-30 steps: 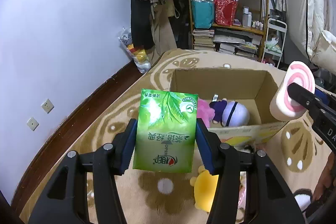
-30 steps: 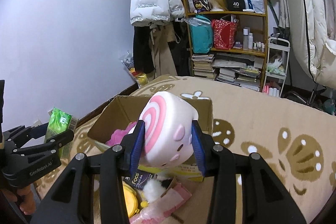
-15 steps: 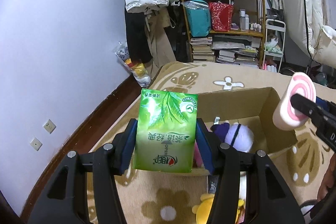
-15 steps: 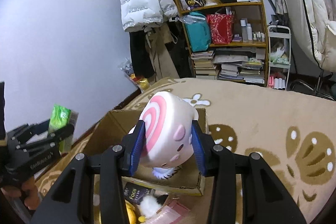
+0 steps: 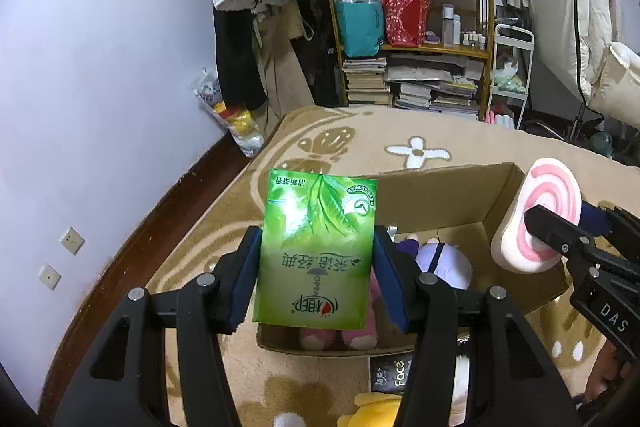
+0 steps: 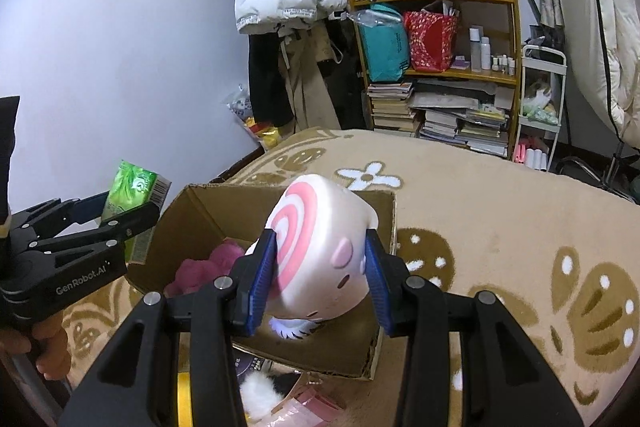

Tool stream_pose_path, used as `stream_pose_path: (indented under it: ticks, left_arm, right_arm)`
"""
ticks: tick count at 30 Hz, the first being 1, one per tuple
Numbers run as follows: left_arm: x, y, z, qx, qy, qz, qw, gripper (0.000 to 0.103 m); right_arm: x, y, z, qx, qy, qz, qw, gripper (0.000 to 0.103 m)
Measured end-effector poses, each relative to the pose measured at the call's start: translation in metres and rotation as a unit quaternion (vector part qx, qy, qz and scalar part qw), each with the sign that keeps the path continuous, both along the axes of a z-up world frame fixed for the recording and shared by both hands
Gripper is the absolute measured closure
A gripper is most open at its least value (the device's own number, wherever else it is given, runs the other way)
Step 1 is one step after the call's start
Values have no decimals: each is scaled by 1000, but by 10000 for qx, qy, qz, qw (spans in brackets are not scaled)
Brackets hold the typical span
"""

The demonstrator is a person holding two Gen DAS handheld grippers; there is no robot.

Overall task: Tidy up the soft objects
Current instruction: 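Carry tissue pack into box with left tool while right tool lifts lollipop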

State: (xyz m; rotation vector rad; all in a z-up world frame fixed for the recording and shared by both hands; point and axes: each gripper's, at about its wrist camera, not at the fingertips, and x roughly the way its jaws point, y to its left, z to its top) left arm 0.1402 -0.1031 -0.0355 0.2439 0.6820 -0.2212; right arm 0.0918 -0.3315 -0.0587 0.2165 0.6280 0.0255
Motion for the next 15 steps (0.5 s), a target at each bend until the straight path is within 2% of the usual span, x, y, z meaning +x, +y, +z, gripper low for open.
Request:
stream_pose_path:
  ticks: [7,12,15]
  left_arm:
    - [8,-3,-10,-95,202,-29,9997,50]
    - [13,-4,-19,-99,343,-14,9994,49]
    - [13,-3,-20,-102,341,9,9994,40]
  right_arm:
    - [9,3,-13,-39,158,72,9998,56]
    - [13,5,-18,-92,259,79,9996,50]
    - [13,4,-19,-58,287,78,9995,50]
